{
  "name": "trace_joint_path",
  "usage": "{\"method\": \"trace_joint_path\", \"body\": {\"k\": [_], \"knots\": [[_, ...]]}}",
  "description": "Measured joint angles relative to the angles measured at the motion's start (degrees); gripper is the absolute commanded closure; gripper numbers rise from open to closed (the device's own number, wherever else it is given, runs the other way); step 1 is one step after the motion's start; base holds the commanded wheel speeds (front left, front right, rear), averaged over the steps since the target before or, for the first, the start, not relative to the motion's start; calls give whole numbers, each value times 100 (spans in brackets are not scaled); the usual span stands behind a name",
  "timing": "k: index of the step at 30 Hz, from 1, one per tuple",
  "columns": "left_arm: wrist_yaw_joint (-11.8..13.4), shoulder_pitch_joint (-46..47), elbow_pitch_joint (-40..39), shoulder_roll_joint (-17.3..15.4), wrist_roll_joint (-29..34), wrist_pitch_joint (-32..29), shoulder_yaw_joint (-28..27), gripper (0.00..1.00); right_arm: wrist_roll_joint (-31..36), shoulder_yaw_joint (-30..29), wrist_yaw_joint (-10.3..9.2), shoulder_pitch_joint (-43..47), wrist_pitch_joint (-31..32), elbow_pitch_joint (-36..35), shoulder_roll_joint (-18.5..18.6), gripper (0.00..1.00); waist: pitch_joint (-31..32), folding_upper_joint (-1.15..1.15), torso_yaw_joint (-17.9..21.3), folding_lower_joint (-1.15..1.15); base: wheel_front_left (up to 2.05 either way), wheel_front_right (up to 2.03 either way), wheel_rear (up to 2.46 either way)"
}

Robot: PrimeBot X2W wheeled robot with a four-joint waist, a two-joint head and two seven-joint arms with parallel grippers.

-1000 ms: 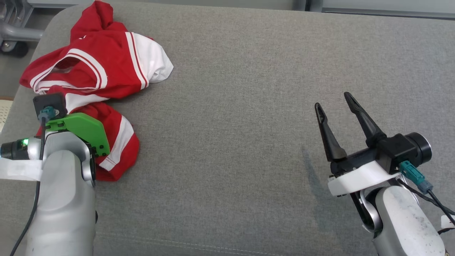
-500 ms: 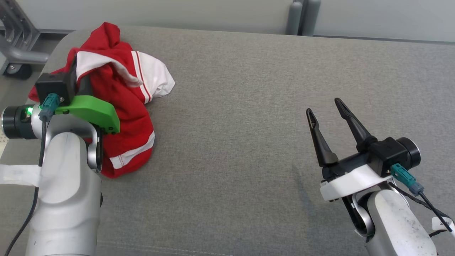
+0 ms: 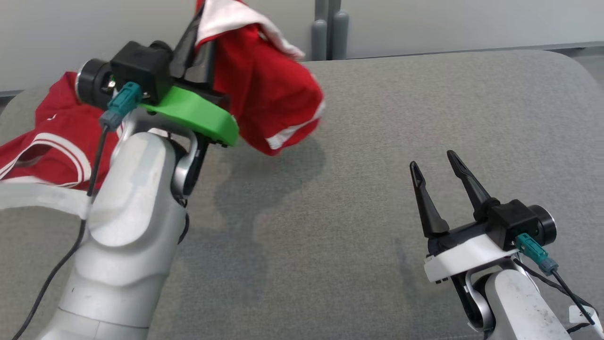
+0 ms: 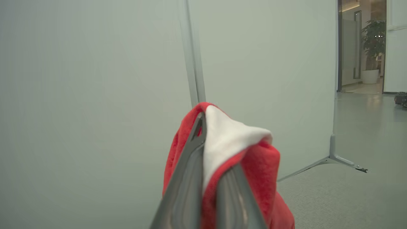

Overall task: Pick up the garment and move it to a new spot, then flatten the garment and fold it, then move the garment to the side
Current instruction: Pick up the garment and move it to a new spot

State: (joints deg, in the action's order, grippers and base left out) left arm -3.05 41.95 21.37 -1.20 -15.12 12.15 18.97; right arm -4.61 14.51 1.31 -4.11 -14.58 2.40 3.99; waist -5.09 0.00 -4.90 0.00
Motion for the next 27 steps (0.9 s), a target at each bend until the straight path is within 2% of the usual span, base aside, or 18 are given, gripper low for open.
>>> {"method": "trace_joint_path", "body": {"k": [5,12,17,23,27], "knots": [[59,49,-107,5,-542,-189,762,100,-1,18,-48,71,0,-23,-20,0,56,0,395,0,0,0,0],[450,-364,304,-8,-730,-611,1502,100,-1,142,-40,147,0,-55,-35,0,39,0,963,0,0,0,0],[855,-470,758,-16,-436,-740,1399,100,-10,314,29,112,0,-98,-46,0,-61,0,1360,0,0,0,0],[918,-364,1314,-65,158,-706,1126,100,-109,382,80,47,0,-98,-51,0,-255,0,1800,0,0,0,0],[981,-337,1720,-460,404,-704,959,100,-112,398,113,-57,0,-107,-55,0,-400,0,2018,0,0,0,0]]}}
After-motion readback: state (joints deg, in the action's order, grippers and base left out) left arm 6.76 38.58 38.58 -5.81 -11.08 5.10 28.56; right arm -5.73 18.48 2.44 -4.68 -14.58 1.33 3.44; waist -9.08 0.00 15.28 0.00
